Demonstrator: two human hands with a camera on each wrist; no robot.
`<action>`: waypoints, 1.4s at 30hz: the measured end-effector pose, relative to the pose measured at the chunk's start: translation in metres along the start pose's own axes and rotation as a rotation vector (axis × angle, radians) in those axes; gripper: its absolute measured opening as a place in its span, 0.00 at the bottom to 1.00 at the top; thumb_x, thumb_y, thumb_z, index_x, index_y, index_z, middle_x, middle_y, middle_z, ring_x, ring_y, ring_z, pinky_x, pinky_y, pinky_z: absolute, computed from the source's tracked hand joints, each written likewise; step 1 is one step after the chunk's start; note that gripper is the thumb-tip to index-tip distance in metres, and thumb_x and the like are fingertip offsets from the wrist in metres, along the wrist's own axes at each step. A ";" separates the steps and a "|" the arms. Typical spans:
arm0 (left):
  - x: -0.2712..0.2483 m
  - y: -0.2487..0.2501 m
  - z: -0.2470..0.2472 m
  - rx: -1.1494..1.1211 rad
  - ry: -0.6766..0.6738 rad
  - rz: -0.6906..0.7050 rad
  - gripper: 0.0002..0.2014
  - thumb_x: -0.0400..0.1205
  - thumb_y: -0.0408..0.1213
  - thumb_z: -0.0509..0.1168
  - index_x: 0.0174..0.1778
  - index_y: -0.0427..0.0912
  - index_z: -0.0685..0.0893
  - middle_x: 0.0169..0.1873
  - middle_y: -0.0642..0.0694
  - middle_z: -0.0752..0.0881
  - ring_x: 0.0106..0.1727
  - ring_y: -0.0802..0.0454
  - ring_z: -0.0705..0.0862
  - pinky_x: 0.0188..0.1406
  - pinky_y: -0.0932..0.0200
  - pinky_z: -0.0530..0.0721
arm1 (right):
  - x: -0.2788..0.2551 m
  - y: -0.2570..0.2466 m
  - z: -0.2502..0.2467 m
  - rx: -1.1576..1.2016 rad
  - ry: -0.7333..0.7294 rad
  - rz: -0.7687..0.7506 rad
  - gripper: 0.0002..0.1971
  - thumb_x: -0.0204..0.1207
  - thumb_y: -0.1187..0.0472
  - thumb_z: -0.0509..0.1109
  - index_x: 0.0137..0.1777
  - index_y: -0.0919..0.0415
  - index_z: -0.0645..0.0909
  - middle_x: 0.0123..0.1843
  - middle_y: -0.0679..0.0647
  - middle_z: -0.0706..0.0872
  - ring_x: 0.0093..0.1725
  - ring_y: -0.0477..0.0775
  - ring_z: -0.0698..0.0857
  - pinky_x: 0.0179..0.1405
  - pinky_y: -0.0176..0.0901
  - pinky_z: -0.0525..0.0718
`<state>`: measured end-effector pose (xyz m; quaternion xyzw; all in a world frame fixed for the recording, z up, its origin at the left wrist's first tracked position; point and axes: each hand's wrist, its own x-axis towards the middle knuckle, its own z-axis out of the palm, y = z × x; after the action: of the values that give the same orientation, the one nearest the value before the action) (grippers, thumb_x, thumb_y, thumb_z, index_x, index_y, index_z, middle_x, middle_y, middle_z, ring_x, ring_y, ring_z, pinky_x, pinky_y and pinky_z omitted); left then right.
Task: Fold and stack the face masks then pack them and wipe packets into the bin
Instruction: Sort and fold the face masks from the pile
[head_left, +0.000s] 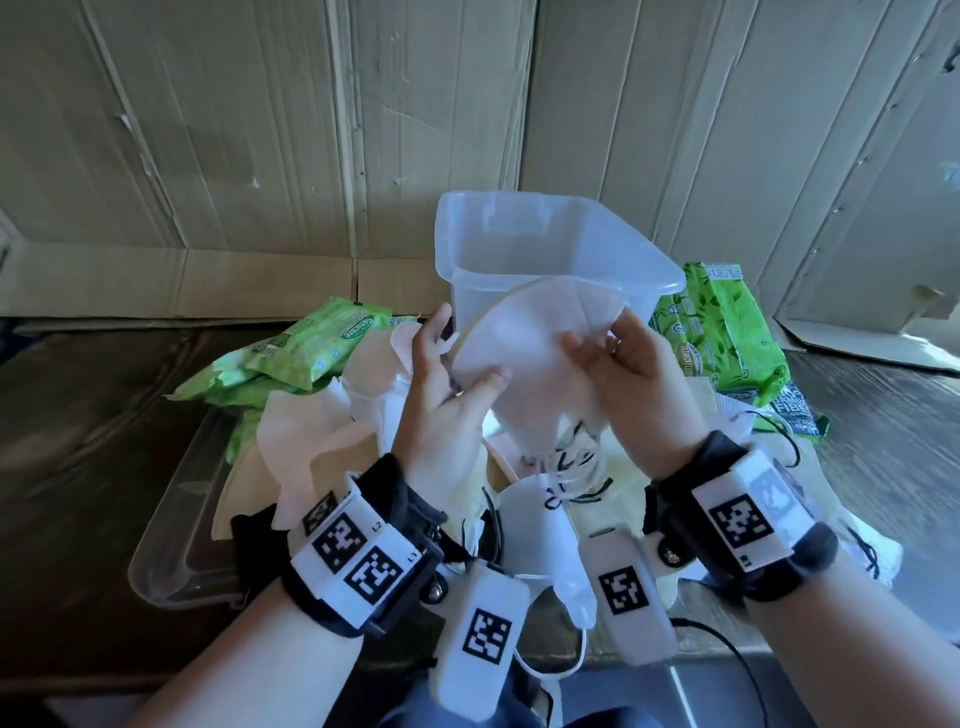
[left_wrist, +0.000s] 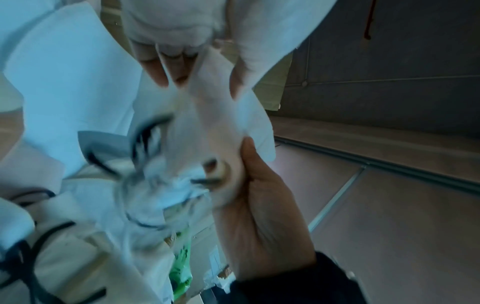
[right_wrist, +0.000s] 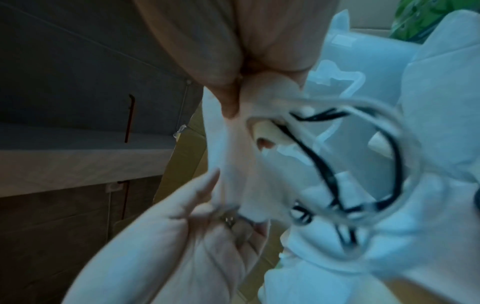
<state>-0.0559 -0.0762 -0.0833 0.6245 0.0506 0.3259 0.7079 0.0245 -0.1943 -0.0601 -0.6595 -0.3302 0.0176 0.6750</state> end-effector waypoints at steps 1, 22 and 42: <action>0.001 0.002 -0.003 0.002 -0.003 0.005 0.33 0.77 0.21 0.65 0.72 0.54 0.63 0.49 0.47 0.82 0.47 0.62 0.83 0.58 0.65 0.78 | 0.000 -0.003 -0.004 -0.022 -0.008 -0.004 0.05 0.77 0.72 0.65 0.48 0.63 0.79 0.33 0.44 0.87 0.33 0.38 0.83 0.35 0.30 0.81; -0.001 -0.004 -0.006 0.421 -0.469 -0.070 0.23 0.70 0.26 0.57 0.43 0.60 0.88 0.42 0.54 0.91 0.40 0.55 0.76 0.41 0.62 0.71 | -0.006 0.014 -0.036 -0.530 -0.248 0.062 0.17 0.76 0.63 0.70 0.28 0.54 0.69 0.17 0.41 0.67 0.20 0.39 0.64 0.19 0.31 0.62; 0.000 -0.010 -0.042 0.410 -0.034 -0.030 0.16 0.78 0.26 0.65 0.46 0.55 0.86 0.45 0.54 0.86 0.38 0.62 0.78 0.34 0.76 0.73 | 0.001 0.012 -0.063 -1.014 -0.092 0.095 0.06 0.70 0.68 0.71 0.47 0.67 0.86 0.35 0.59 0.81 0.38 0.57 0.78 0.28 0.34 0.70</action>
<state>-0.0714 -0.0407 -0.1014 0.7601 0.1131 0.2877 0.5716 0.0596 -0.2480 -0.0653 -0.9169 -0.2963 -0.0850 0.2534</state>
